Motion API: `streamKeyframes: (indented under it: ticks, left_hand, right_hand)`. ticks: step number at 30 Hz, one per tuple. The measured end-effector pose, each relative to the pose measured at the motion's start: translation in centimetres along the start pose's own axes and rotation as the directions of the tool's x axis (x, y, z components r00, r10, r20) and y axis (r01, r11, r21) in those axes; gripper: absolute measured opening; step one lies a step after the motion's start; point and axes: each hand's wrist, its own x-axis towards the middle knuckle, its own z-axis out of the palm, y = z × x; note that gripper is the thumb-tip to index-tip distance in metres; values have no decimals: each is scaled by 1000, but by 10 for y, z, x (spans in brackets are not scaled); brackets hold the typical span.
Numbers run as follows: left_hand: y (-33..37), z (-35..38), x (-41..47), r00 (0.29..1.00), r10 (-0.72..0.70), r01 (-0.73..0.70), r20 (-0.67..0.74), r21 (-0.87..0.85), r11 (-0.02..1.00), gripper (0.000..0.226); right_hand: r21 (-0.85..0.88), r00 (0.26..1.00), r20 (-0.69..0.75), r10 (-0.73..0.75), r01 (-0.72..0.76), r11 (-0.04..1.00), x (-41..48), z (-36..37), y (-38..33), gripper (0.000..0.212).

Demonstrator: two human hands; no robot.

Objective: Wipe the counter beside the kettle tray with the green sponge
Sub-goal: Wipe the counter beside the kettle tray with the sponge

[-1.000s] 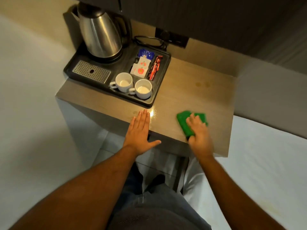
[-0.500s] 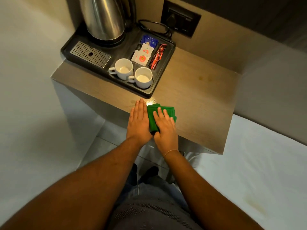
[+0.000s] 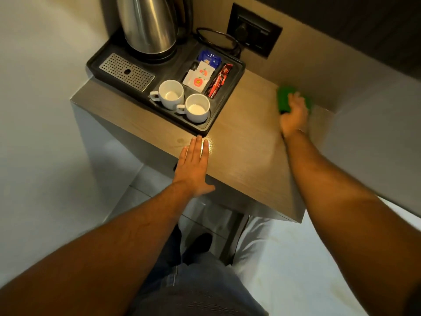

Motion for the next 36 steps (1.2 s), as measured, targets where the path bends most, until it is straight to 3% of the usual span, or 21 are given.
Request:
streamKeyframes:
  ticks: [3, 6, 8, 11, 13, 15, 18, 20, 22, 24, 26, 30, 36]
  left_hand:
    - [-4, -4, 2, 999, 21, -20, 32, -23, 1000, 156]
    - [-3, -4, 3, 999, 22, -21, 35, -31, 999, 159]
    - [-4, -3, 4, 999, 21, -19, 39, -36, 999, 160]
    - [-4, -2, 5, 998, 33, -31, 48, -41, 999, 160]
    - [-5, 0, 5, 998, 31, -28, 49, -46, 999, 161]
    - [-7, 0, 5, 999, 30, -28, 43, -45, 999, 161]
    - [-9, -1, 6, 998, 34, -31, 53, -45, 999, 162]
    - [-9, -2, 6, 998, 33, -30, 56, -39, 999, 162]
    - [-9, -4, 7, 997, 42, -39, 65, -46, 998, 162]
    - [-9, -3, 8, 997, 45, -42, 57, -51, 998, 161]
    - [-9, -2, 6, 998, 40, -37, 51, -52, 998, 160]
    - [-10, -1, 9, 996, 54, -50, 67, -58, 997, 159]
    - [-12, -1, 7, 996, 50, -46, 69, -53, 998, 159]
  right_hand:
    - [13, 968, -94, 232, -232, 973, -19, -23, 50, 71]
    - [-10, 952, -128, 277, -281, 960, -68, -14, 52, 71]
    - [26, 981, -112, 161, -159, 987, -115, 14, 23, 76]
    - [50, 993, 26, -117, 116, 992, -168, 62, -37, 83]
    - [36, 962, 88, -258, 256, 966, -161, 75, -65, 80]
    - [36, 954, 101, -282, 280, 959, -124, 66, -73, 76]
    - [-7, 983, 53, -176, 176, 984, -62, 30, -37, 72]
    - [-16, 999, -34, 28, -28, 999, -36, 1, 9, 73]
    - [29, 968, -123, 220, -218, 975, -38, -20, 51, 71]
    - [93, 928, -174, 330, -318, 944, -66, -24, 75, 70]
    - [114, 928, -199, 313, -296, 948, -109, -8, 75, 71]
    - [-63, 982, -137, 133, -143, 988, -160, 25, 59, 79]
    - [-30, 969, -116, 218, -223, 974, -37, 22, 10, 75]
